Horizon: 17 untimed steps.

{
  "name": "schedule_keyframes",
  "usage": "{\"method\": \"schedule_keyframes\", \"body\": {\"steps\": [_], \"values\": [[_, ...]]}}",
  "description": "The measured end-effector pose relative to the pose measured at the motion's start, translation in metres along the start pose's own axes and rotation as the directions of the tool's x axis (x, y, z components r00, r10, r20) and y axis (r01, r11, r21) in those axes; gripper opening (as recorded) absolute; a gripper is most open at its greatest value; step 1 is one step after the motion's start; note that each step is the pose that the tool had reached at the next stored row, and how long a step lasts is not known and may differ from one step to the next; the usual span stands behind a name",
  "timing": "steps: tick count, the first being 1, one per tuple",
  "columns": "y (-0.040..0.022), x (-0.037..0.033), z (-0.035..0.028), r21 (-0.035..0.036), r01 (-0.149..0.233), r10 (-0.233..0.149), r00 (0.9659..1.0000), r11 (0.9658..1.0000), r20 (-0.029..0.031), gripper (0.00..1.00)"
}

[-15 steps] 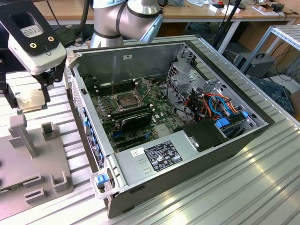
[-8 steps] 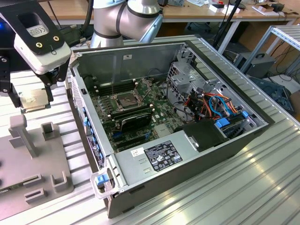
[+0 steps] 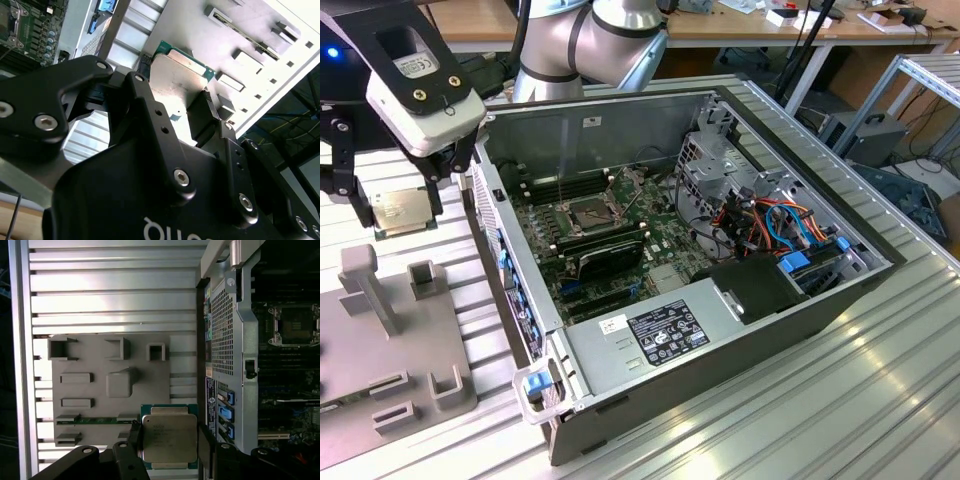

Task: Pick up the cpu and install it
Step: 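Pick up the cpu and move it towards the insertion slot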

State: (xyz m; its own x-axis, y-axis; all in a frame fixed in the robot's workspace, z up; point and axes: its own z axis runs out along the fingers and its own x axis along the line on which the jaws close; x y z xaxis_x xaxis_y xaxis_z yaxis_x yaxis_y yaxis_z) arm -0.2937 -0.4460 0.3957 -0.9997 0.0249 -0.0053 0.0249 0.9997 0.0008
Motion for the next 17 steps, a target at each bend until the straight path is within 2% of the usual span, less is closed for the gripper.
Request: {"method": "schedule_keyframes", "body": {"steps": [11,13,15,17], "values": [[0.0001,-0.0016,0.0,0.0,0.0,0.0,1.0,1.0,0.0001,0.54],[0.0001,-0.0043,0.0,0.0,0.0,0.0,1.0,1.0,0.0,0.54],[0.0003,-0.0109,0.0001,0.0,0.0,0.0,1.0,1.0,0.0001,0.54],[0.0003,-0.0109,0.0,0.0,0.0,0.0,1.0,1.0,0.0,0.54]]}}
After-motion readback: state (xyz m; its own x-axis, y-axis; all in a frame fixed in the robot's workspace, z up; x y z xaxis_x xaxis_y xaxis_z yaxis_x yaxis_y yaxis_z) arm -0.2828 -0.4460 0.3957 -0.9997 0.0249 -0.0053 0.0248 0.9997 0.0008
